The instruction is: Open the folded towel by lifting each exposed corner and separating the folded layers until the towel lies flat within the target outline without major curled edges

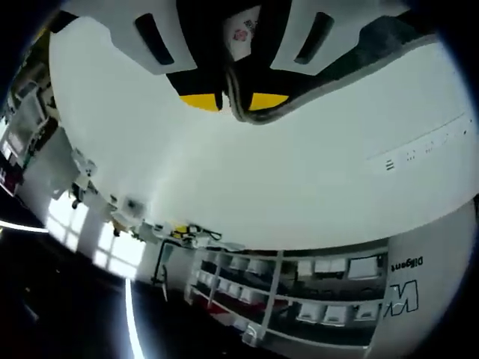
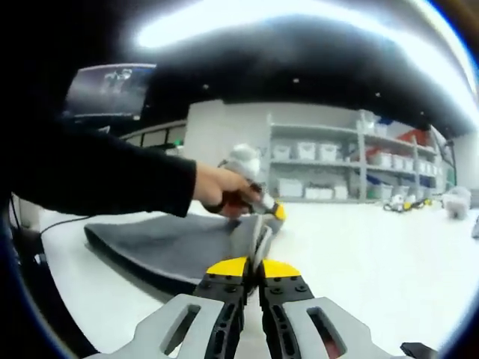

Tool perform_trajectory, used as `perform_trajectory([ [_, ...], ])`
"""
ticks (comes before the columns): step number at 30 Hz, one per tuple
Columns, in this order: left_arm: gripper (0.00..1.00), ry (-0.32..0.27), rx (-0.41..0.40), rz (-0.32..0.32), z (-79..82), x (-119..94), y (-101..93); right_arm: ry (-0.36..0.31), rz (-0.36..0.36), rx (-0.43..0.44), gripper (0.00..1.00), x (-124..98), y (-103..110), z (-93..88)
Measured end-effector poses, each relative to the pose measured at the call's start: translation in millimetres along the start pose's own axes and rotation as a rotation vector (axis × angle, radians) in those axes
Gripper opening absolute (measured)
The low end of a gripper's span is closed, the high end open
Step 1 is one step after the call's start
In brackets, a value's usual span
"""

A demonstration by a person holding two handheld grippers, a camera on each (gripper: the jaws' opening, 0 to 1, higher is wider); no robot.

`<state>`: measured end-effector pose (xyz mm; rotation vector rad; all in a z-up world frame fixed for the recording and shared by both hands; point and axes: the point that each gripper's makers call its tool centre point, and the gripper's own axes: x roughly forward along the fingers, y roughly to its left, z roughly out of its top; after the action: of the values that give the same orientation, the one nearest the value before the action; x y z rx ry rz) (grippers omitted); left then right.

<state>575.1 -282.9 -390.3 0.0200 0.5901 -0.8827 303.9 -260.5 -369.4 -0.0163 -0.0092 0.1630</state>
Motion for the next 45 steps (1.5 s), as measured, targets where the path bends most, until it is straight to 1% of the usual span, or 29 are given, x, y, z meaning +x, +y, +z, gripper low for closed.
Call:
perform_trajectory([
  [5,0.22,-0.008,-0.004,0.004,-1.0,5,-1.3,0.003,-0.025,0.000,0.02,-2,-11,-1.5],
  [7,0.27,0.003,0.017,-0.012,-4.8,8,-5.9,0.021,-0.025,-0.009,0.04,-2,-12,-5.4],
  [10,0.35,0.016,0.023,-0.023,-9.0,12,-10.1,0.033,-0.032,-0.017,0.07,-3,-13,-9.2],
  [12,0.40,0.015,0.027,-0.027,-9.8,13,-12.4,0.037,-0.041,-0.024,0.10,-4,-14,-10.3],
  [13,0.43,0.008,0.032,-0.032,-9.1,13,-14.1,0.037,-0.050,-0.030,0.14,-4,-16,-10.5],
  [15,0.54,0.006,0.028,-0.057,-10.4,16,-19.5,0.042,-0.089,-0.050,0.23,-5,-23,-11.0],
  [16,0.58,0.003,0.030,-0.065,-10.5,16,-22.7,0.043,-0.108,-0.056,0.31,-6,-27,-11.3],
  [17,0.61,0.002,0.034,-0.071,-11.0,16,-25.4,0.043,-0.116,-0.058,0.36,-6,-29,-11.3],
  [19,0.66,0.003,0.041,-0.076,-11.7,16,-29.2,0.041,-0.148,-0.063,0.46,-8,-36,-10.4],
  [21,0.71,0.008,0.044,-0.085,-12.1,17,-32.8,0.045,-0.165,-0.076,0.53,-8,-40,-10.4],
  [22,0.72,0.012,0.050,-0.086,-12.4,17,-34.1,0.055,-0.177,-0.100,0.58,-9,-43,-11.7],
  [23,0.74,0.019,0.058,-0.084,-13.1,17,-34.5,0.071,-0.186,-0.131,0.62,-9,-44,-13.9],
  [24,0.76,0.026,0.063,-0.079,-13.4,17,-34.8,0.076,-0.188,-0.142,0.68,-8,-44,-15.2],
  [25,0.80,0.030,0.067,-0.077,-13.5,18,-35.5,0.074,-0.188,-0.143,0.77,-7,-44,-15.1],
  [26,0.86,0.032,0.071,-0.075,-13.7,18,-36.8,0.073,-0.189,-0.143,0.83,-7,-46,-15.2],
  [28,0.94,0.036,0.100,-0.083,-14.9,19,-40.9,0.074,-0.184,-0.134,0.91,-6,-45,-15.1],
  [29,1.00,0.033,0.145,-0.043,-13.9,18,-34.6,0.074,-0.188,-0.127,0.95,-6,-46,-14.9],
  [30,1.00,0.041,0.188,-0.004,-13.9,16,-28.3,0.075,-0.192,-0.121,0.98,-6,-47,-14.4],
  [31,1.00,0.038,0.215,0.020,-12.5,15,-25.2,0.075,-0.194,-0.120,1.00,-6,-47,-13.8],
  [32,1.00,0.024,0.236,0.019,-9.7,14,-25.1,0.079,-0.196,-0.119,1.00,-6,-47,-13.9],
  [34,1.00,0.009,0.224,0.009,-8.0,9,-25.9,0.077,-0.201,-0.122,1.00,-7,-49,-12.3],
  [38,1.00,0.004,0.222,0.017,-6.4,2,-23.2,0.080,-0.205,-0.115,1.00,-7,-50,-12.5],
  [42,1.00,-0.024,0.214,0.019,1.3,-7,-20.9,0.076,-0.215,-0.109,1.00,-7,-53,-10.7],
  [43,1.00,-0.035,0.216,0.028,3.8,-8,-19.5,0.077,-0.217,-0.108,1.00,-7,-53,-10.7],
  [45,1.00,-0.067,0.253,0.050,9.6,-14,-16.6,0.079,-0.222,-0.105,1.00,-7,-56,-10.7],
])
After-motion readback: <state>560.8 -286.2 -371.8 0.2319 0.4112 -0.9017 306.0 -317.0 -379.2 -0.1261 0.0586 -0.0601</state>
